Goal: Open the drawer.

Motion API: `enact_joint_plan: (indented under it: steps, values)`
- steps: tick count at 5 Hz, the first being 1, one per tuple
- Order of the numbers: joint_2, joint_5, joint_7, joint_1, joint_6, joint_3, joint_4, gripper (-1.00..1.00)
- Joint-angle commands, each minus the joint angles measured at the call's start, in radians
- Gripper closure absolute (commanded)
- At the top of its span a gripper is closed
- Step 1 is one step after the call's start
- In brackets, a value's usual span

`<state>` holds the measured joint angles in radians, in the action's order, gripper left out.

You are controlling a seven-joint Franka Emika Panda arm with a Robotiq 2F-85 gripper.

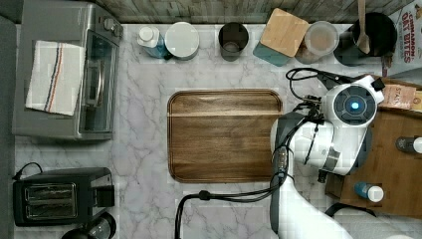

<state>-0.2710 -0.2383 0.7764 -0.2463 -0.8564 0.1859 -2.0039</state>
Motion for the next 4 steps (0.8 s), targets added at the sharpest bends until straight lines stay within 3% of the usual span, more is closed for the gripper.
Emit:
enact_joint_plan:
  steps: [1,2,3,4]
  values:
    - [0.037,0.001,-0.037,-0.057,0.003,0.057,-0.064,-1.0]
    - [0.057,0.012,-0.075,-0.052,-0.113,0.073,-0.17,-1.0]
    - [0.028,0.056,-0.064,-0.049,-0.094,0.069,-0.168,-1.0]
    - [-0.007,0.075,-0.054,-0.061,-0.193,0.064,-0.194,-1.0]
